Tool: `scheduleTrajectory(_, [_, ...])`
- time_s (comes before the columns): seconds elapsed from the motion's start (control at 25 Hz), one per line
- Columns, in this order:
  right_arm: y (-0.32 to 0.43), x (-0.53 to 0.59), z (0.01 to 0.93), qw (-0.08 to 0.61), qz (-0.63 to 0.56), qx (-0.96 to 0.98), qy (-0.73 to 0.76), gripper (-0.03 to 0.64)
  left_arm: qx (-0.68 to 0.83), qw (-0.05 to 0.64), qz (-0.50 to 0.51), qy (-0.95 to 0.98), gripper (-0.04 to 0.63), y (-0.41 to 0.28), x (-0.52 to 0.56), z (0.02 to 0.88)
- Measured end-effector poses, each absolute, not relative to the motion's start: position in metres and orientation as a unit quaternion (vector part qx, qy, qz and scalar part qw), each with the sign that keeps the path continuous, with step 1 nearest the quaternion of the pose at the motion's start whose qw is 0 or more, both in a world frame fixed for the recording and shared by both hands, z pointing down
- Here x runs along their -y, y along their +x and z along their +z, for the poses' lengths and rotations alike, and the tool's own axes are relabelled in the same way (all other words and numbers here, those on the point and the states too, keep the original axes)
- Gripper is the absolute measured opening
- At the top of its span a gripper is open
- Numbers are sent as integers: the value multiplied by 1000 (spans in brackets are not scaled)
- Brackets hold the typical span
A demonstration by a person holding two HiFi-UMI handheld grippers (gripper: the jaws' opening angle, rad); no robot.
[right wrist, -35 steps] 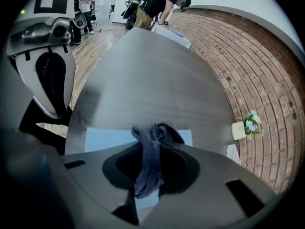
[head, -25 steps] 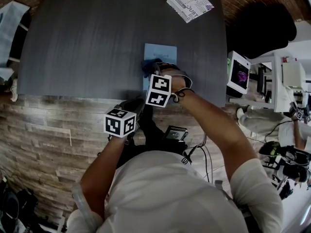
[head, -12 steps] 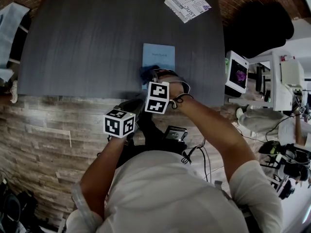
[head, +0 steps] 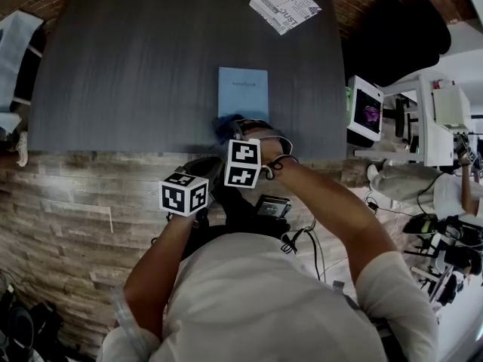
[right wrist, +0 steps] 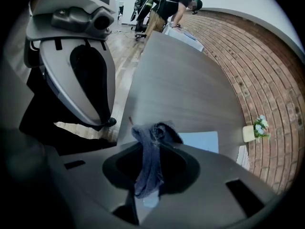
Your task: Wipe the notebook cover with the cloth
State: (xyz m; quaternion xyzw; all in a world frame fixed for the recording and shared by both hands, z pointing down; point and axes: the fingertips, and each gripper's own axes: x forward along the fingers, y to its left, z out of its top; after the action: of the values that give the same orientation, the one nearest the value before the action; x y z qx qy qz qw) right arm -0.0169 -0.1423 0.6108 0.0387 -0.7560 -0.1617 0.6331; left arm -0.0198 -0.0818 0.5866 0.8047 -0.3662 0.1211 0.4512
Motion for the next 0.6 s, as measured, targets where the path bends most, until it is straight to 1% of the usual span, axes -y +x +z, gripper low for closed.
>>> scheduleTrajectory(0.36, [-14,115,607,629,-128,767,27,83,356,450,131,808,11,-21,70,587])
scheduleTrajectory(0.6, [-11,98,593,614,-109,782,25,83,350,447,137,812,11,-20,64,586])
